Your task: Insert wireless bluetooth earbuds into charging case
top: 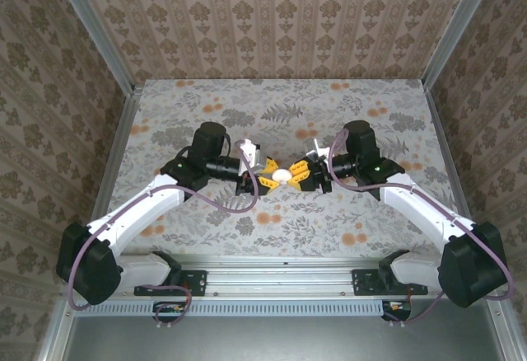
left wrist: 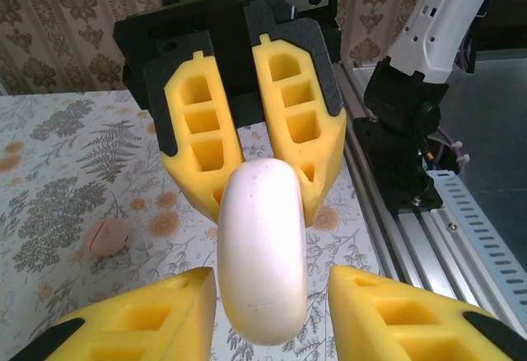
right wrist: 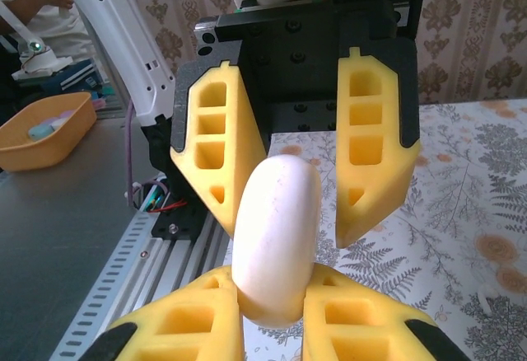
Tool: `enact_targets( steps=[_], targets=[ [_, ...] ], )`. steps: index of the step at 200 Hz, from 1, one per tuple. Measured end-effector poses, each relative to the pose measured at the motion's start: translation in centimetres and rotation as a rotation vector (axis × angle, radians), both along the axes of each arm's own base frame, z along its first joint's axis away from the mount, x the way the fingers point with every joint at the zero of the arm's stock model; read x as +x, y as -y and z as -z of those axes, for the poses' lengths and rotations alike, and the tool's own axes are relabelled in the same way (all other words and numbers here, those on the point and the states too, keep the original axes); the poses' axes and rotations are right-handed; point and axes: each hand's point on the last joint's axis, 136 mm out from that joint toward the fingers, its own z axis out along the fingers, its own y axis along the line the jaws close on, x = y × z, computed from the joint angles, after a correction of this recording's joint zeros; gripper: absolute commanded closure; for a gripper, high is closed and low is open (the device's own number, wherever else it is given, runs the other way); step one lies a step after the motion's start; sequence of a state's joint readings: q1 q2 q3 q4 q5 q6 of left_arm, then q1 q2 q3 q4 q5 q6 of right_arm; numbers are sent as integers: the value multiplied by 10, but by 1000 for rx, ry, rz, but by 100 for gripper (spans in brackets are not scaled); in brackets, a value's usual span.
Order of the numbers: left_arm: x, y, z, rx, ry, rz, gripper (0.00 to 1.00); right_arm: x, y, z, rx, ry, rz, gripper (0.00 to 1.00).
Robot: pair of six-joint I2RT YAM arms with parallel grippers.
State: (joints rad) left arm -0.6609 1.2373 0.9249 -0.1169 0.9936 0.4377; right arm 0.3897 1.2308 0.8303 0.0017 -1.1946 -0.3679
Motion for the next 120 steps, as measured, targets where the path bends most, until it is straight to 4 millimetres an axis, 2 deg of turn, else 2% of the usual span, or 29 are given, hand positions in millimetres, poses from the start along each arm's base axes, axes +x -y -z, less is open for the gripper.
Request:
enact_targets(
  steps=[76, 120],
  targets=[
    [-1, 2, 5, 6, -46, 19, 74, 0, -1, -3, 14, 11, -17, 82],
    [-2, 2, 5, 3, -54, 22, 71, -1, -1, -2, 17, 9, -23, 82]
  ],
)
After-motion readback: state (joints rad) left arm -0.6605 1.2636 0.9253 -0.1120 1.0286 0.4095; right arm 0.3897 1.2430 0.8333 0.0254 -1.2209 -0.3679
